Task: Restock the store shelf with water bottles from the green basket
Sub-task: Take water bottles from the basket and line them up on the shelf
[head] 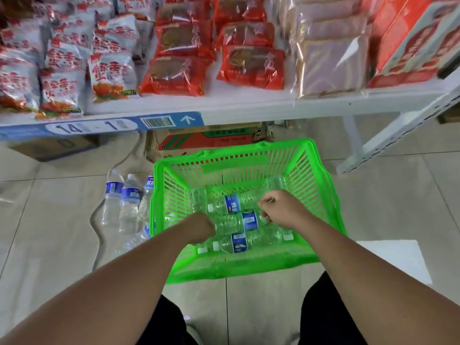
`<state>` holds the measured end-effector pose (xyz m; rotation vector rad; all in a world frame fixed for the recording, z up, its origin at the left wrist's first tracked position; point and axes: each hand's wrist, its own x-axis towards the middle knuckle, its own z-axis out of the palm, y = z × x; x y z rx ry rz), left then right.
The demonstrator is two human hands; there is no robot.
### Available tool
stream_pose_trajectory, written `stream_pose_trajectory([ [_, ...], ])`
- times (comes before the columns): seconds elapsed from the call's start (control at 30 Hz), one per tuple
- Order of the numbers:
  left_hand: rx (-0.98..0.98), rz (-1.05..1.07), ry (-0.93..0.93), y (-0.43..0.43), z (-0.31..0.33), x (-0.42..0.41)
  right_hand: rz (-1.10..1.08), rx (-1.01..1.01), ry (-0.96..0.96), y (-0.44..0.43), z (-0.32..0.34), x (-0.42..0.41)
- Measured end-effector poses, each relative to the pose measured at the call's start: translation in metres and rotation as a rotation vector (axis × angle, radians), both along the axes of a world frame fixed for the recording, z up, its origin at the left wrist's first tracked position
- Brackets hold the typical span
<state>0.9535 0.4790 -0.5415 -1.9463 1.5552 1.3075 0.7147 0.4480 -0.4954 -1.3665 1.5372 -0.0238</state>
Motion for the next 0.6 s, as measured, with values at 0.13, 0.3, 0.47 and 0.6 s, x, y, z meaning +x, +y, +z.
stream_pose_trajectory([
  [0.13, 0.083, -0.085, -0.076, 0.003, -0.030, -0.001, 0.145, -0.025, 0.052, 0.004, -0.008, -0.007],
  [0.3, 0.248, -0.065, -0.104, 0.030, -0.075, 0.013, 0.127, 0.006, -0.034, 0.006, -0.005, -0.002],
  [0.47, 0.290, 0.089, -0.033, 0.034, -0.114, 0.018, 0.166, 0.001, -0.085, 0.009, 0.005, 0.008],
  [0.6, 0.259, -0.076, -0.140, 0.037, -0.117, 0.005, 0.164, 0.001, -0.102, 0.013, 0.008, 0.011],
])
